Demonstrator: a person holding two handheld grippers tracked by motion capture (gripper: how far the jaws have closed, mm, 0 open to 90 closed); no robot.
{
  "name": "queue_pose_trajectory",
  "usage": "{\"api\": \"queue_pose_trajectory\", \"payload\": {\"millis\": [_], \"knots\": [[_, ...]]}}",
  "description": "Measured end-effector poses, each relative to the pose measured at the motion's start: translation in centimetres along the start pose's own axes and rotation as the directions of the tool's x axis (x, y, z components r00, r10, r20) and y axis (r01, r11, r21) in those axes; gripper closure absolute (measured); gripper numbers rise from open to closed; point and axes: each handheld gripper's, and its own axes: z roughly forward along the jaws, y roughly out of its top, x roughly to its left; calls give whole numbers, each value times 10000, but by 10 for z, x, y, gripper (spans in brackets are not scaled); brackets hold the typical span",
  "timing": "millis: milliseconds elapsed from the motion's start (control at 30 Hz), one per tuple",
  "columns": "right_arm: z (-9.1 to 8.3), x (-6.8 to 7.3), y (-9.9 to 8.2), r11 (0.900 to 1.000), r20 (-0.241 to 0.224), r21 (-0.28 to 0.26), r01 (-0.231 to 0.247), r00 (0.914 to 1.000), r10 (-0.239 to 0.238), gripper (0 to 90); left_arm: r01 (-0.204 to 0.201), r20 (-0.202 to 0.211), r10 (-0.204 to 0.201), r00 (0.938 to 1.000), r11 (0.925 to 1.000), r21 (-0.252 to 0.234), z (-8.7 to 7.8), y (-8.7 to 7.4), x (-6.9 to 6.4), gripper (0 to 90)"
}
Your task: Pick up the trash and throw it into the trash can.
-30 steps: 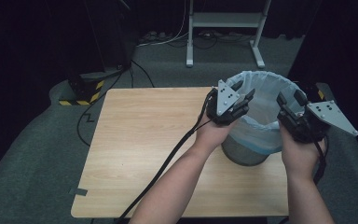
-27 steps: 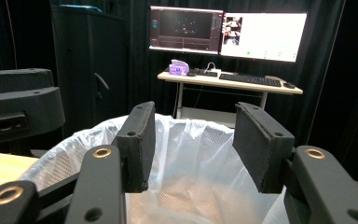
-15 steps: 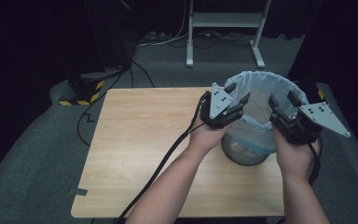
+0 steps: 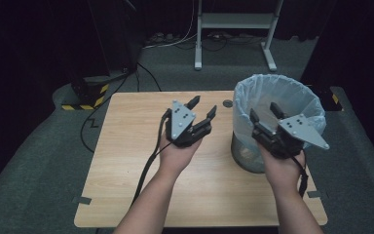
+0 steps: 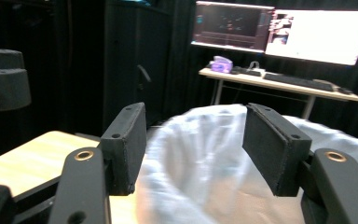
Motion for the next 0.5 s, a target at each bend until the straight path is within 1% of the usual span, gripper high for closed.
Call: {"api": "queue_pose_trajectory", "payload": {"millis": [67,100,133,167,200,233,267,300,333,367,400,433,500], "knots": [[4,12,0,10000,-239,9,28,9997,-27,385,-83,-290,85,9995,9999,68,-14,-4,9,440],[8,26,-1,9999,-412,-3,149,9990,-149,380,-98,-426,102,9990,9999,93,-20,-5,14,436],[11,33,-2,9998,-497,32,179,9986,-177,378,-61,-673,74,9977,9998,187,-31,-10,23,434],[11,33,-2,9998,-497,32,179,9986,-177,378,-61,-673,74,9977,9998,187,-31,-10,23,431],[14,39,-2,9998,-634,83,189,9978,-183,376,-15,-786,35,9969,9997,255,-36,-12,28,431],[21,51,-3,9995,-879,213,237,9959,-217,375,24,-910,2,9958,9996,289,-41,-14,33,429],[21,51,-3,9995,-879,213,237,9959,-217,375,97,-1002,-62,9949,9993,350,-46,-15,39,429],[26,62,-5,9990,-1081,261,374,9935,-344,377,207,-1089,-166,9939,9991,369,-50,-17,44,424],[26,62,-5,9990,-1081,261,374,9935,-344,377,215,-1195,-165,9927,9990,404,-54,-18,49,424],[31,71,-7,9986,-1251,341,403,9915,-358,380,254,-1312,-202,9912,9989,382,-58,-19,53,418],[31,71,-7,9986,-1251,341,403,9915,-358,380,276,-1373,-221,9903,9989,382,-60,-20,57,418],[35,77,-7,9983,-1383,403,428,9897,-368,381,301,-1419,-244,9896,9988,387,-63,-21,60,416],[36,78,-7,9981,-1407,381,493,9891,-435,381,332,-1505,-271,9882,9987,382,-66,-23,64,415]]}}
